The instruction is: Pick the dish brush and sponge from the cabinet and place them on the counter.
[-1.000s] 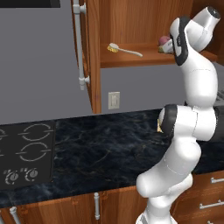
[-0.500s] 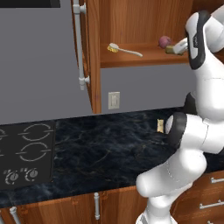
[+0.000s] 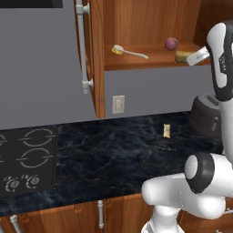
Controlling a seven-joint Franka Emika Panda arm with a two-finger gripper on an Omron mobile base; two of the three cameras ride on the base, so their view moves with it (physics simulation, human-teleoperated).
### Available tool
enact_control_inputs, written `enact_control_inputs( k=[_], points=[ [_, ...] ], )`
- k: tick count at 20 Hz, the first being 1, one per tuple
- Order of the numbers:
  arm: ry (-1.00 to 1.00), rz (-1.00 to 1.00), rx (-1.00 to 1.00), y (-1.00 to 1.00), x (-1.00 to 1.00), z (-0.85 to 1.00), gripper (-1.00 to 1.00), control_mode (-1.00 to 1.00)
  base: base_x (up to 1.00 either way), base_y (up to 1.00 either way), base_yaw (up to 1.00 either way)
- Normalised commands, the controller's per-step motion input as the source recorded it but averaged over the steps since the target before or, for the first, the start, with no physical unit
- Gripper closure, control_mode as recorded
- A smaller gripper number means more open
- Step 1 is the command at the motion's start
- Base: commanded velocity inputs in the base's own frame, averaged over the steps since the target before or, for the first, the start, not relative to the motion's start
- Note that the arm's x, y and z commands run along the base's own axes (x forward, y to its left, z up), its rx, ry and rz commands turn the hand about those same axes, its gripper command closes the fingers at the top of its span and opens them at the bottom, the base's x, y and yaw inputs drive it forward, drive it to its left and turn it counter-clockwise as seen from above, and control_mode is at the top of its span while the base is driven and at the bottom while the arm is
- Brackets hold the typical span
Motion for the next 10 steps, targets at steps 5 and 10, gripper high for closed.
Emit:
enact_control_inputs(
  k=[5,10],
  points=[
    [-0.12,0.03,-0.07,0.56,-0.90,-0.04,1.00,-1.00,0.00,0.00,0.00],
    [-0.07,0.03,-0.08,0.33,-0.98,-0.06,1.00,-1.00,0.00,0.00,0.00]
  ],
)
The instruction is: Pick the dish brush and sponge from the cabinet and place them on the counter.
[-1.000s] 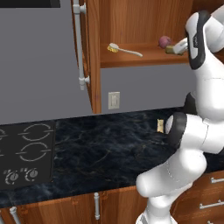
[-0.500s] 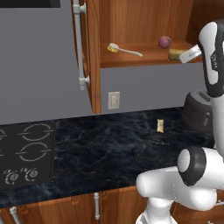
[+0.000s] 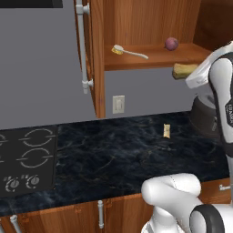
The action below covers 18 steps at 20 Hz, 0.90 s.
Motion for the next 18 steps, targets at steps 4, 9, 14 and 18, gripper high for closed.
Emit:
enact_control_inputs(
  k=[4,9,14,18],
  points=[
    [-0.01,0.04,-0.11,0.15,-1.00,-0.08,1.00,-1.00,0.00,0.00,0.00],
    [0.00,0.04,-0.12,0.07,-0.96,-0.09,1.00,-1.00,0.00,0.00,0.00],
    [0.04,0.02,-0.09,0.14,-0.48,-0.18,1.00,-1.00,0.00,0.00,0.00],
    [0.11,0.00,-0.02,0.25,0.04,-0.38,1.00,-1.00,0.00,0.00,0.00]
  ],
)
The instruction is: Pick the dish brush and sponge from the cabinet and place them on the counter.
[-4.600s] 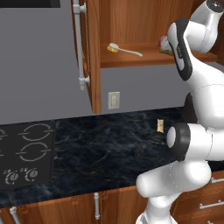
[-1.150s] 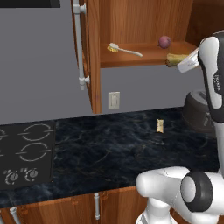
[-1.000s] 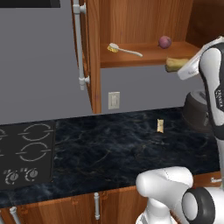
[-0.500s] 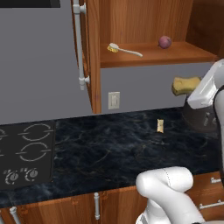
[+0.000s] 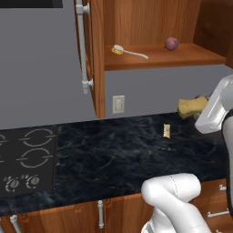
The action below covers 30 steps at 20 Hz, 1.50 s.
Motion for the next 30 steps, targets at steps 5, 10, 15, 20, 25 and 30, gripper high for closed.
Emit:
enact_control_inputs(
  k=[5,10,15,20,25,30],
  points=[
    [0.08,0.00,0.06,0.14,0.19,-0.39,1.00,-1.00,0.00,0.00,0.00],
    [0.07,0.00,0.04,0.00,0.14,-0.56,1.00,-1.00,0.00,0.00,0.00],
    [0.12,-0.03,0.00,0.00,0.16,-0.53,1.00,-1.00,0.00,0.00,0.00],
    [0.09,-0.04,0.00,0.00,0.13,-0.34,1.00,-1.00,0.00,0.00,0.00],
    [0.07,-0.01,0.00,0.06,0.23,-0.32,1.00,-1.00,0.00,0.00,0.00],
    [0.05,-0.06,0.01,0.00,0.20,-0.36,1.00,-1.00,0.00,0.00,0.00]
  ],
)
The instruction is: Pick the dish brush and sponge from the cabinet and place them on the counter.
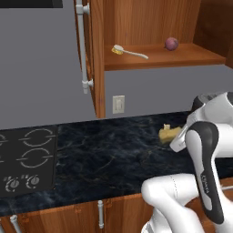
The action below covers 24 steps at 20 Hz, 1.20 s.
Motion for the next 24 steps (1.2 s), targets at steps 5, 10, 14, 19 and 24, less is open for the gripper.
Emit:
enact_control_inputs(
  k=[5,10,14,19,24],
  points=[
    [0.04,-0.06,0.03,0.02,0.14,-0.37,1.00,-1.00,0.00,0.00,0.00],
    [0.02,-0.05,0.05,0.01,0.16,-0.42,1.00,-1.00,0.00,0.00,0.00],
    [0.01,-0.04,0.07,0.00,0.20,-0.48,1.00,-1.00,0.00,0.00,0.00],
    [0.00,-0.06,0.01,0.08,0.23,-0.39,1.00,-1.00,0.00,0.00,0.00],
    [0.00,-0.07,0.00,0.10,0.14,-0.36,1.00,-1.00,0.00,0.00,0.00]
  ],
)
